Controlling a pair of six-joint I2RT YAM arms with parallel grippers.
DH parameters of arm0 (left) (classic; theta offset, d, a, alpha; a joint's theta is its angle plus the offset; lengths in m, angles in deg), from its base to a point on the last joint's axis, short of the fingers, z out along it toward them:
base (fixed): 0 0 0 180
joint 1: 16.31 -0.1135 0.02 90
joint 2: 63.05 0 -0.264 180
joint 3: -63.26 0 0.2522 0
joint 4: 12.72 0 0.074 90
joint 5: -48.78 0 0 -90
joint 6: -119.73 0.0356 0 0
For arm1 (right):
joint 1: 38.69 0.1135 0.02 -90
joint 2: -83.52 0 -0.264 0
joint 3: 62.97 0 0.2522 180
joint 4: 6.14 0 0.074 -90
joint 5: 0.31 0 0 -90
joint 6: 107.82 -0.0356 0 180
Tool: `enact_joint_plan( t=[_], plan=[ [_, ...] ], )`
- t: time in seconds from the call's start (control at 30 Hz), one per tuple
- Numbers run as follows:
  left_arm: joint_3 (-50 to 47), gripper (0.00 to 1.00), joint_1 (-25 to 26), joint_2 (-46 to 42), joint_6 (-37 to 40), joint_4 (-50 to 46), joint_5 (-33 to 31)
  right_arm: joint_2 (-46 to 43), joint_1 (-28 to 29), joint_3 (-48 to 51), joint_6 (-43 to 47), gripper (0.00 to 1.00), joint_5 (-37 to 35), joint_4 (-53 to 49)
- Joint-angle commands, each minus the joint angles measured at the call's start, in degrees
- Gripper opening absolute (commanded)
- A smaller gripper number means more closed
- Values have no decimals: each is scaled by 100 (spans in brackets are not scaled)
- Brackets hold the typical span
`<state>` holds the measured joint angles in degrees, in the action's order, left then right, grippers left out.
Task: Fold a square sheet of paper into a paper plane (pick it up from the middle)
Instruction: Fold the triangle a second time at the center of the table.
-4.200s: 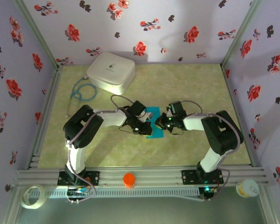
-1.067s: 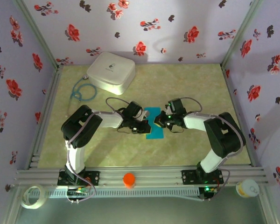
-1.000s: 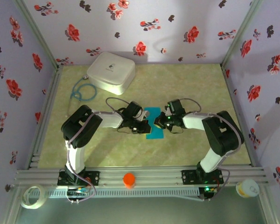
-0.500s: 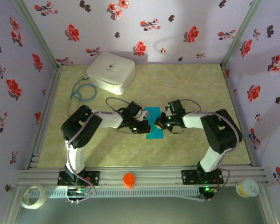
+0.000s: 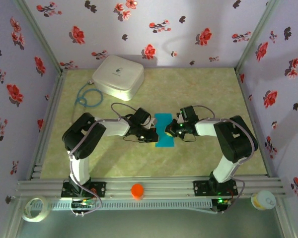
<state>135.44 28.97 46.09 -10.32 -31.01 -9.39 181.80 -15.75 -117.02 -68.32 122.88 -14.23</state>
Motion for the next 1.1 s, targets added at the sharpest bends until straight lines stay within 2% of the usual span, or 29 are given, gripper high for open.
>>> enact_joint_plan(
  t=[0.0, 0.4, 0.67, 1.07],
  plan=[
    [217, 0, 25, -187, 59, -331, -72, 227, -87, 140, 102, 0, -488, -339],
    [285, 0, 69, 92, 90, -245, 29, 256, -84, 162, 80, 0, -480, -311],
    [-23, 0, 69, 167, 113, -399, -75, 260, -86, 158, 75, 0, -488, -295],
    [-494, 0, 69, -411, 179, -371, -223, 281, -95, 149, 75, 0, -482, -294]
  ],
)
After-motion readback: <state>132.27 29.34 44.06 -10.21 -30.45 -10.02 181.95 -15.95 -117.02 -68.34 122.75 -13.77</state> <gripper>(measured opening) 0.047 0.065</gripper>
